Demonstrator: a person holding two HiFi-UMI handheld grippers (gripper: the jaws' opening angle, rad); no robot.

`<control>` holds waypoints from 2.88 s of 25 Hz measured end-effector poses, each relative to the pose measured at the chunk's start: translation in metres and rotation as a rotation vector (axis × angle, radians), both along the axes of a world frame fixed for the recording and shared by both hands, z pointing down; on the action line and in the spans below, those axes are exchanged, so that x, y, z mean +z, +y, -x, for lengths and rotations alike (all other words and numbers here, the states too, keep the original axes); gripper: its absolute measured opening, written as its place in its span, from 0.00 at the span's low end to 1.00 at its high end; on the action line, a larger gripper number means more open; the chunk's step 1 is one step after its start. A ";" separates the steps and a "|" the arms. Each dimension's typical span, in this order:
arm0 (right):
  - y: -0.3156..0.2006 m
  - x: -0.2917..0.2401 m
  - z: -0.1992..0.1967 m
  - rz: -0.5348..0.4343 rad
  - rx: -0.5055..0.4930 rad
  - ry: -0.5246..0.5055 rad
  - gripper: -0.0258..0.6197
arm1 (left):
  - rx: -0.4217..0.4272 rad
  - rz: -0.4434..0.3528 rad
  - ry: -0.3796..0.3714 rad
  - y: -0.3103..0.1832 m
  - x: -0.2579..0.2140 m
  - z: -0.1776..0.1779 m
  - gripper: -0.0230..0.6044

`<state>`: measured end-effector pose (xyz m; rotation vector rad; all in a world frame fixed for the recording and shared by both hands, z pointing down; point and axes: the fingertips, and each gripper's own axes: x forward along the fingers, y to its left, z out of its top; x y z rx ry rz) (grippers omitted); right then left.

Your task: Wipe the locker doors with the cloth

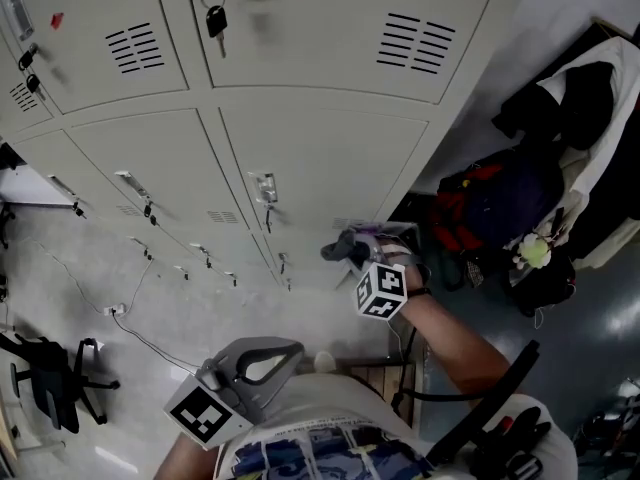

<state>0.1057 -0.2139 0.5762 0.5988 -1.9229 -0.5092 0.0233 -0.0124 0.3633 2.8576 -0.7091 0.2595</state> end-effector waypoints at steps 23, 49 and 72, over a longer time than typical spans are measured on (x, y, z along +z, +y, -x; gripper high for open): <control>-0.024 -0.300 0.030 -0.504 -0.021 -0.070 0.22 | 0.040 -0.066 0.028 -0.006 -0.015 0.000 0.04; -0.028 -0.064 0.037 -0.159 -0.051 0.001 0.21 | -0.011 -0.024 -0.011 -0.006 -0.005 0.008 0.04; -0.012 0.028 0.031 0.049 -0.046 0.076 0.21 | -0.027 -0.010 -0.021 -0.001 0.001 0.016 0.04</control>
